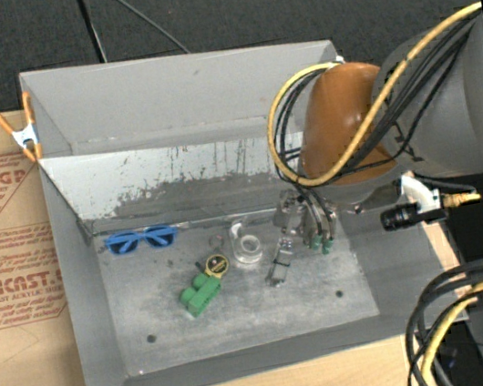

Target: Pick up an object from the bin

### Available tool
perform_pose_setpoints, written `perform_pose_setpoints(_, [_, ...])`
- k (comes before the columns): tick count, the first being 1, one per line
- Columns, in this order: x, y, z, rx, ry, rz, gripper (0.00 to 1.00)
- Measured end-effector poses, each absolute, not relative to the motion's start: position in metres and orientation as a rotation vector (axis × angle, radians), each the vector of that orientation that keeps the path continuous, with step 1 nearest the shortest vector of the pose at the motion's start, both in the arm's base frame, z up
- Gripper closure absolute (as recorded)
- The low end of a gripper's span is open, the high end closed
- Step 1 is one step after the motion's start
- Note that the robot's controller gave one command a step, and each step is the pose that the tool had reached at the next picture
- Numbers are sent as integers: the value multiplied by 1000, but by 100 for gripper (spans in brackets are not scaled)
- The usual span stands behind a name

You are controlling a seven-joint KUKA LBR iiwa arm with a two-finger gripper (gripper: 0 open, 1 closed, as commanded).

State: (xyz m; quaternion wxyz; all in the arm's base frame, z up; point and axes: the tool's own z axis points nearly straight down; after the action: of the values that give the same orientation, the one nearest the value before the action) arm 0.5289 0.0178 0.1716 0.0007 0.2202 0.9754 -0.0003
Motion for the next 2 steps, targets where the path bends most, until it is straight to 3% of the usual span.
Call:
perform_pose_setpoints(1, [567,44,119,42,3141,1,0])
perform_pose_setpoints(2, [573,46,98,-90,3140,0,0])
